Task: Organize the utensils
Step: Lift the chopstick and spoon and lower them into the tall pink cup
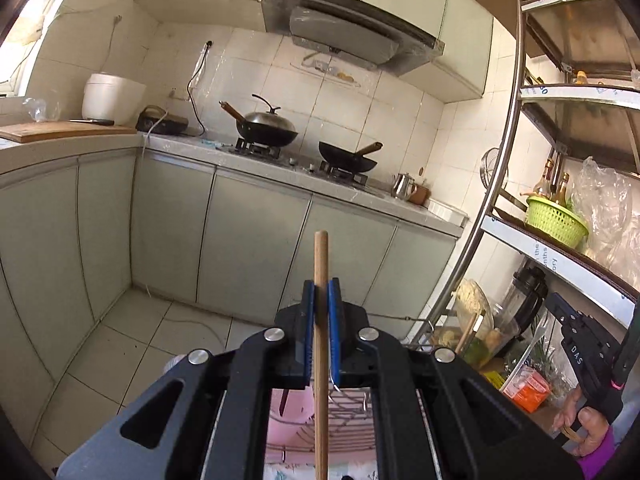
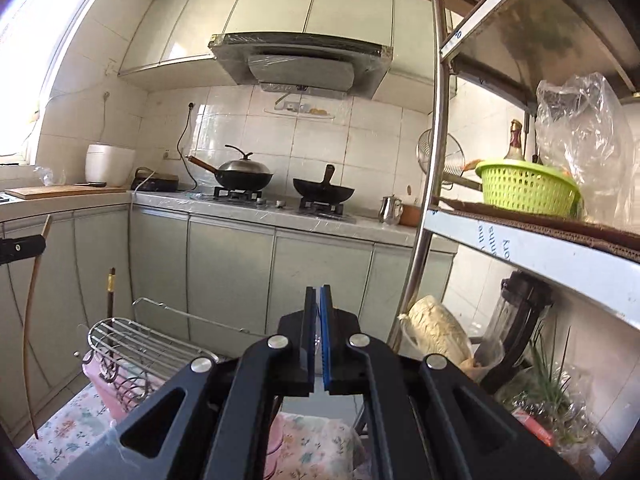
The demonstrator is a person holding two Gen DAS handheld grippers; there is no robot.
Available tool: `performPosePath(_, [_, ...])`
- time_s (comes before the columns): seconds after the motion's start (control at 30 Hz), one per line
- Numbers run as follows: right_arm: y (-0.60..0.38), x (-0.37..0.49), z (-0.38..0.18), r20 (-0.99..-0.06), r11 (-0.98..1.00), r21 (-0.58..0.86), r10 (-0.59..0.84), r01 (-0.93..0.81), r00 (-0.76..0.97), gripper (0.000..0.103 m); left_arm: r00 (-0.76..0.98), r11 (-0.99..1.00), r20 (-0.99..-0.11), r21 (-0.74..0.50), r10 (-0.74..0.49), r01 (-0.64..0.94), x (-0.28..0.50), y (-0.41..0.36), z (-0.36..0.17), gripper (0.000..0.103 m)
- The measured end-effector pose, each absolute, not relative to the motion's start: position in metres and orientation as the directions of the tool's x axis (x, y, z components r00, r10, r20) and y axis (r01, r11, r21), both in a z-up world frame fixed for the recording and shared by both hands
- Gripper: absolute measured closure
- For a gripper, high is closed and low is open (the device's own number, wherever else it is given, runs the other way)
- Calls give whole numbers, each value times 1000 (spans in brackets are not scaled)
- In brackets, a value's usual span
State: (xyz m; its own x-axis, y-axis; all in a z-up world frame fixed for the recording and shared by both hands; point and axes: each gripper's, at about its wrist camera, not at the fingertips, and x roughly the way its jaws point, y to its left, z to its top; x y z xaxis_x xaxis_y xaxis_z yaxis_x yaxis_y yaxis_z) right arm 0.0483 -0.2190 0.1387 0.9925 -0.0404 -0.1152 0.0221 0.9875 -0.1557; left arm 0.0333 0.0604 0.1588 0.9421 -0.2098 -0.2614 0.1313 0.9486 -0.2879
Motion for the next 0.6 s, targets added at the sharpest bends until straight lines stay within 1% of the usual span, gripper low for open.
performPosePath(0.2, [-227, 71, 149, -59, 977, -197, -94, 80, 994, 101, 965, 951, -202, -290, -170, 108, 56, 59, 174, 97])
performPosePath(0.3, [-224, 83, 145, -48, 967, -233, -112, 98, 993, 101, 976, 953, -162, -288, -144, 93, 65, 60, 177, 97])
performPosePath(0.47, [-218, 100, 128, -68, 960, -267, -109, 87, 992, 101, 991, 959, -98, -278, -93, 62, 77, 62, 179, 97])
performPosePath(0.6, [-213, 105, 115, -79, 956, -283, -105, 78, 991, 101, 999, 971, -31, -238, -39, 30, 82, 58, 176, 97])
